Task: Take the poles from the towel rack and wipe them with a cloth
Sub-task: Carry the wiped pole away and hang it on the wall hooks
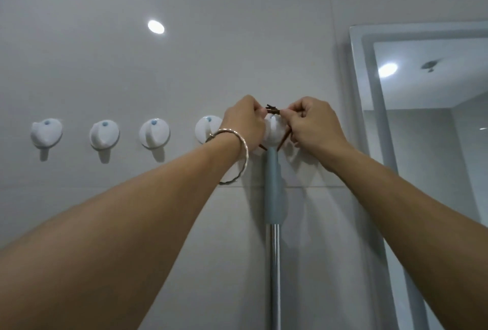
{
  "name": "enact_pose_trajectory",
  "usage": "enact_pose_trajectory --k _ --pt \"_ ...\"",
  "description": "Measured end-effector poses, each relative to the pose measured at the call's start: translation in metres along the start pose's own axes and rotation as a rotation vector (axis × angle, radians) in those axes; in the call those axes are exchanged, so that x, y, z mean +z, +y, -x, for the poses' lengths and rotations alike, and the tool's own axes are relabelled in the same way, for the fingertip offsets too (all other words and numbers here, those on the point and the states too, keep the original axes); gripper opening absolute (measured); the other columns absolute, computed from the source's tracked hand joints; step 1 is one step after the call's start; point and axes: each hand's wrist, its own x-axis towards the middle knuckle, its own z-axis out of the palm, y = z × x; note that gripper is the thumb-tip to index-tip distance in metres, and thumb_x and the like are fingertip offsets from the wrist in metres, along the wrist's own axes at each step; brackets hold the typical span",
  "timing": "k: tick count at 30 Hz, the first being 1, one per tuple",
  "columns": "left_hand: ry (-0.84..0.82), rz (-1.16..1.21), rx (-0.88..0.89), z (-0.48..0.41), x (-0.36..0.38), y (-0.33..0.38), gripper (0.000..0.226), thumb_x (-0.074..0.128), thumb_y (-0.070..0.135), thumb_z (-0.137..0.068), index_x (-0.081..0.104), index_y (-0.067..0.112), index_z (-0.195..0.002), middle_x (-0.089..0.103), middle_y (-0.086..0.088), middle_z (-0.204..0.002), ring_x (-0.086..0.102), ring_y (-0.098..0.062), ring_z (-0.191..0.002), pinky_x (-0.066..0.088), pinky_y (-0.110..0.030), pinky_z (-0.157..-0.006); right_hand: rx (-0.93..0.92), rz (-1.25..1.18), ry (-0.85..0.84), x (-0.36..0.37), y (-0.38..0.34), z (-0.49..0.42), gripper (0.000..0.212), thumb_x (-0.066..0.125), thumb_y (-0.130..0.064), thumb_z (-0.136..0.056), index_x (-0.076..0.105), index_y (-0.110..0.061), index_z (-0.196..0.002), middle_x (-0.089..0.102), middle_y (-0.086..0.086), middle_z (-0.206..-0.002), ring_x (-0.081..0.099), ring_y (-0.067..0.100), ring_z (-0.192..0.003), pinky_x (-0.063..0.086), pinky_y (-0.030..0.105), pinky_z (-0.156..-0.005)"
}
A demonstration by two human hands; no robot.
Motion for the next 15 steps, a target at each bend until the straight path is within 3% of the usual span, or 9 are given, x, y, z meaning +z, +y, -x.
enact_pose_trajectory --k 6,11,15 --pt "0.008 -0.136 0.02 0.007 0.006 -0.002 0.009 0.044 0.022 -0.094 0.052 0.017 -0.095 0.061 -0.009 -0.101 0.057 -0.027 -0.091 0.044 -0.03 -0.073 -0.04 0.124 -0.038 0.0 0.002 0.005 0.005 0.061 -0.013 -0.084 0.06 -0.018 -0.082 0.057 -0.009 -0.069 0.051 0.004 -0.064 0.036 0.006 -0.051" --pt "-0.091 -0.233 0.002 0.026 0.007 0.003 0.011 0.044 0.015 -0.091 0.05 0.012 -0.1 0.053 -0.013 -0.116 0.053 -0.029 -0.103 0.039 -0.031 -0.082 0.016 0.104 -0.196 -0.007 -0.004 0.018 0.016 0.061 -0.006 -0.082 0.06 -0.017 -0.093 0.056 -0.01 -0.078 0.05 0.001 -0.07 0.036 0.003 -0.054" --pt "-0.165 -0.224 -0.068 0.06 0.006 -0.002 0.02 0.044 0.024 -0.095 0.051 0.01 -0.107 0.056 -0.012 -0.114 0.054 -0.029 -0.103 0.042 -0.033 -0.085 0.128 0.06 -0.196 -0.012 -0.008 0.05 0.017 0.061 -0.015 -0.084 0.057 -0.019 -0.1 0.055 -0.011 -0.085 0.052 0.004 -0.076 0.037 0.006 -0.058"
